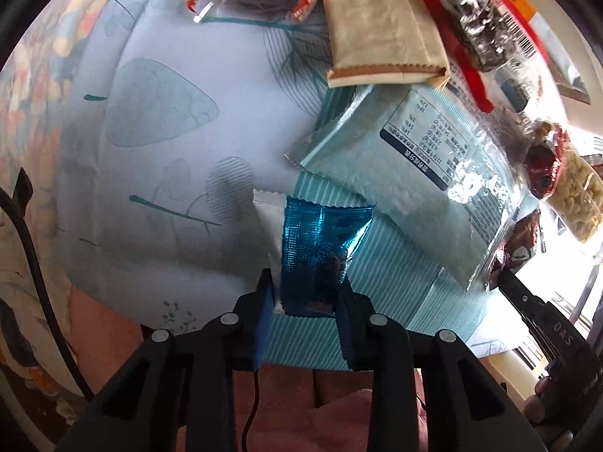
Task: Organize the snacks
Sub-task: 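Grasp the blue foil packet with left tool while right tool grasps the chocolate wrapper, then lift both packets into the white tray and open both tools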
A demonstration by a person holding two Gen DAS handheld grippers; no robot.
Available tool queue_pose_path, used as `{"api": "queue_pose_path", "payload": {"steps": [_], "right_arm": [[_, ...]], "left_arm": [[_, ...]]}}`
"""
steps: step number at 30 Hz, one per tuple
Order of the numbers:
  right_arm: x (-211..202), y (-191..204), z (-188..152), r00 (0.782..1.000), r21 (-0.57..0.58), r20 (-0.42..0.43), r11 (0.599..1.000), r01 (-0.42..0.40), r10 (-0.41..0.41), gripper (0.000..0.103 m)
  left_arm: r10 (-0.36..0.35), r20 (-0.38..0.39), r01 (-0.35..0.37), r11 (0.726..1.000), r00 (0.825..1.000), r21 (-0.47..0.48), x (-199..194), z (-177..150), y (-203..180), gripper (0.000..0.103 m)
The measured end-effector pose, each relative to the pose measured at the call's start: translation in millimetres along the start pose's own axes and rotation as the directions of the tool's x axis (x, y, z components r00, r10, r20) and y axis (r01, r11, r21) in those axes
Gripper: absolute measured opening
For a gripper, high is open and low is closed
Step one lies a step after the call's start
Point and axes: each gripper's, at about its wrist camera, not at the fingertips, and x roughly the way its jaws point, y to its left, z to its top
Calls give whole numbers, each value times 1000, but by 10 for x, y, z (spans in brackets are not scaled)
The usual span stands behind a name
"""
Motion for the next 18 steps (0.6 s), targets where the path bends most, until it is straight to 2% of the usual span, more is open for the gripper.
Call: {"api": "queue_pose_path", "payload": {"steps": [8, 18], "right_arm": [[-80, -47, -246, 998, 41, 56, 999, -20, 17, 3], [-326, -32, -613, 986, 84, 161, 995, -47, 33, 2]], "left_arm": [[-16, 49, 14, 999, 999, 45, -243, -86, 171, 28], [-45, 119, 28, 989, 992, 148, -688, -213, 232, 28]]}}
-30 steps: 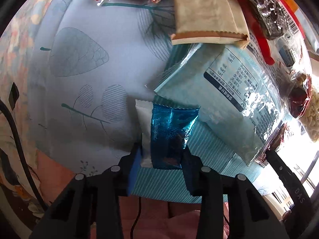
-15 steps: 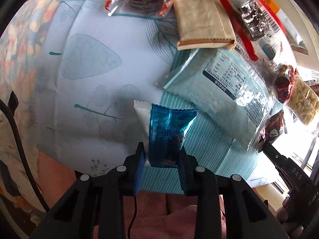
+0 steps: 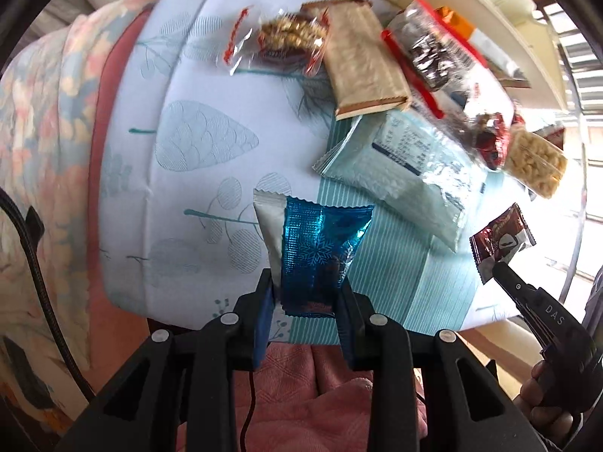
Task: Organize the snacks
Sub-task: 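Lift both packets into the white tray and open both tools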
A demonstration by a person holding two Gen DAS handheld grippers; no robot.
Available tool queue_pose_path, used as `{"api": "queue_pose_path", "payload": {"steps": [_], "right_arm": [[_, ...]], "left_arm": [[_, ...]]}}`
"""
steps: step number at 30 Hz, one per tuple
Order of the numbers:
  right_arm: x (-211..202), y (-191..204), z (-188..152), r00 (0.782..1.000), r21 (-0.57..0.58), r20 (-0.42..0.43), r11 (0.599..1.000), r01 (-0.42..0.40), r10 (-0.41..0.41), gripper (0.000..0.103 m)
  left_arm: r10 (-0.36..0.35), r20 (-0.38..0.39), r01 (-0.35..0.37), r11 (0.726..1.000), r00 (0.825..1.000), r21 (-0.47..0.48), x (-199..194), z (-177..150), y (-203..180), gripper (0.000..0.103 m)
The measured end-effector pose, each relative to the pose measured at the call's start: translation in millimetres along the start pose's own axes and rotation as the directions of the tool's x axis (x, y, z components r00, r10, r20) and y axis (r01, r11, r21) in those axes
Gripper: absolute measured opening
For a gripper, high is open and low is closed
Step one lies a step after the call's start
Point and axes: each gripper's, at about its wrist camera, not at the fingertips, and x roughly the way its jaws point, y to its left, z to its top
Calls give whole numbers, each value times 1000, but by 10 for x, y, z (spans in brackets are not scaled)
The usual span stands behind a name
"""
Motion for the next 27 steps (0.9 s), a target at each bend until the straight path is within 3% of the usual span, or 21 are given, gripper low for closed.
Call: {"api": "queue_pose_path", "payload": {"steps": [12, 27], "right_arm": [[-596, 99, -130, 981, 4, 192, 999, -39, 38, 2], [-1190, 458, 259, 913, -135, 390, 989, -68, 116, 2]], "left_arm": [[-43, 112, 27, 989, 993, 142, -659, -130, -281, 28], [-94, 270, 36, 977, 958, 210, -1395, 256, -738, 28]]}}
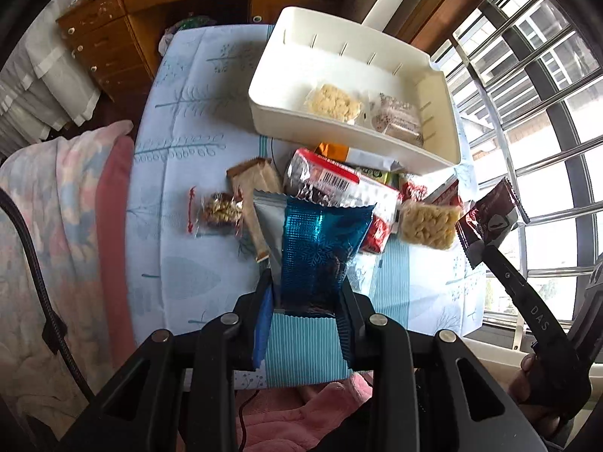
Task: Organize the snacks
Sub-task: 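Lift both packets into the white tray and open both tools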
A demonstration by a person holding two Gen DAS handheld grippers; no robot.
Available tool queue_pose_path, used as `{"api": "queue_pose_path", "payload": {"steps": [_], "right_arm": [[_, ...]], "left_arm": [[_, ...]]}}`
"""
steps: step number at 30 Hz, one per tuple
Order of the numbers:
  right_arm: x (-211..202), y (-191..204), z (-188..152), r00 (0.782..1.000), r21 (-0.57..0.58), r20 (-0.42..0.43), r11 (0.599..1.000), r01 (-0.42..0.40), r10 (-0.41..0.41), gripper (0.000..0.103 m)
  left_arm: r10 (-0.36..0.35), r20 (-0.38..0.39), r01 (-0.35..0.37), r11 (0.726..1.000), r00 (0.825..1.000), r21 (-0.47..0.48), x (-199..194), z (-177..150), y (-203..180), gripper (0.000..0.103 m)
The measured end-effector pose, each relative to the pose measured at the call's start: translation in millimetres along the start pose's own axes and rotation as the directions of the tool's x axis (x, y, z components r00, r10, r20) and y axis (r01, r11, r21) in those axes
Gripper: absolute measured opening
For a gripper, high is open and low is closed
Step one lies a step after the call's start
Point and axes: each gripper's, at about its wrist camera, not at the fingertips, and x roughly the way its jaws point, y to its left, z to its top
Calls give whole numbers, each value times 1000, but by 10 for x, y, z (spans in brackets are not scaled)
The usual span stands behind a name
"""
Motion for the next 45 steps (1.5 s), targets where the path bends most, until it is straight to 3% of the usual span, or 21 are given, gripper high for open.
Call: {"api": "queue_pose_path", "payload": {"steps": [14, 23, 32, 39, 42, 44, 45], "right_arm": [[99, 15, 636, 994, -41, 83, 997, -63, 66, 2], [308, -25, 882, 987, -72, 102, 990, -120, 127, 2], [480, -92, 1072, 972, -151, 125, 972, -182, 201, 3], [620, -142, 1180, 963, -194, 120, 957, -214, 240, 5], [685, -163, 1222, 960, -199, 113, 952, -231, 256, 5], [722, -164, 1248, 959, -201, 101, 950, -239, 263, 5], [741, -167, 1260, 960, -200, 93, 949, -243, 266, 5]], "left_arm": [[-34, 153, 37, 999, 988, -12, -245, 704, -226, 28], [-43, 257, 53, 998, 965, -34, -99, 1089, -288, 28], [-33, 309, 44, 999, 950, -29, 168, 1464, -352, 28], [17, 353, -11, 1000, 935, -17, 294, 1605, -457, 29], [21, 362, -18, 1000, 932, -12, 311, 1627, -533, 38], [30, 367, -28, 1000, 930, -10, 309, 1634, -571, 56], [38, 373, -37, 999, 927, -9, 300, 1632, -585, 57]]}}
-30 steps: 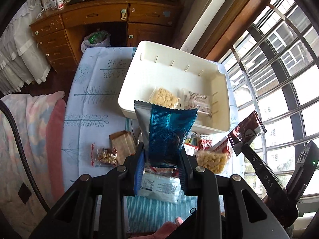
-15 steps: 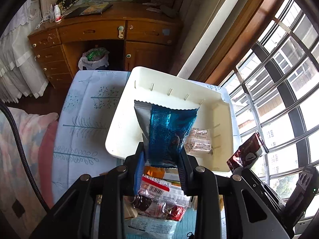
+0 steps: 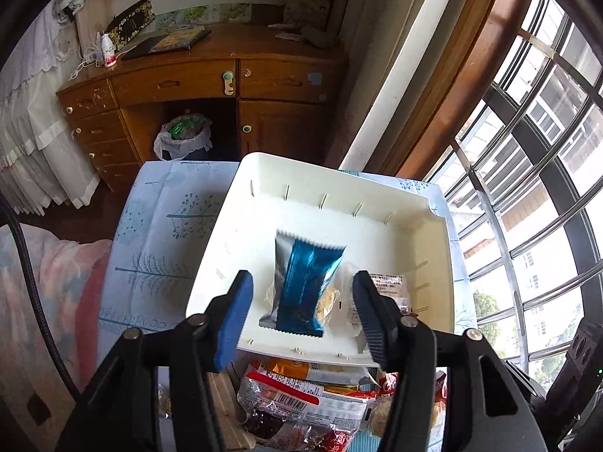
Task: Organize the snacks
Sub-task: 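Lift both packets into the white tray and open both tools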
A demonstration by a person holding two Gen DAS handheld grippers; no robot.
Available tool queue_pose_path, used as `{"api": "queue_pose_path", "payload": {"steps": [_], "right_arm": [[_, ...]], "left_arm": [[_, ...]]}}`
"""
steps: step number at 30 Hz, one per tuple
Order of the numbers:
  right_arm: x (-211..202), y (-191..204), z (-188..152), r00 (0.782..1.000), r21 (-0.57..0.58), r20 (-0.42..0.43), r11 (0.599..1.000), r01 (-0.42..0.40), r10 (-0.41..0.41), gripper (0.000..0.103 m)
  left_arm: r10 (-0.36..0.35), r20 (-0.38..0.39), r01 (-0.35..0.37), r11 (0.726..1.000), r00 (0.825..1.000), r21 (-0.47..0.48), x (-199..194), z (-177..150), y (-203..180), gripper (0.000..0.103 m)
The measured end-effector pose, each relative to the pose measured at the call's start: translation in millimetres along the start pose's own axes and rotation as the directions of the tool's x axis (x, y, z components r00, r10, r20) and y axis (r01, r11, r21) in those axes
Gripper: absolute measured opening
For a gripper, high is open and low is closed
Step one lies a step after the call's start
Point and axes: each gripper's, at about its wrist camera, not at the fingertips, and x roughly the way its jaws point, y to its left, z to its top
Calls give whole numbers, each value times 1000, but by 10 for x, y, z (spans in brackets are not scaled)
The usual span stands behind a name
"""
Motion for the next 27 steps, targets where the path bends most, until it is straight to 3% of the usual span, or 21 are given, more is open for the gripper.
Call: {"api": "queue_pose_path", "payload": {"steps": [12, 16, 27], "right_arm": [[15, -27, 12, 998, 2, -41, 999, -46, 46, 6], [-45, -5, -4, 997, -6, -34, 998, -66, 66, 27], [-214, 82, -150, 993, -19, -34, 993, -116, 115, 37]], "left_arm": [[48, 11, -48, 999, 999, 18, -201, -66, -112, 66], [69, 16, -70, 997, 997, 26, -304, -115, -128, 69], [114, 4, -114, 990, 993, 81, -517, -335, -146, 79]]}}
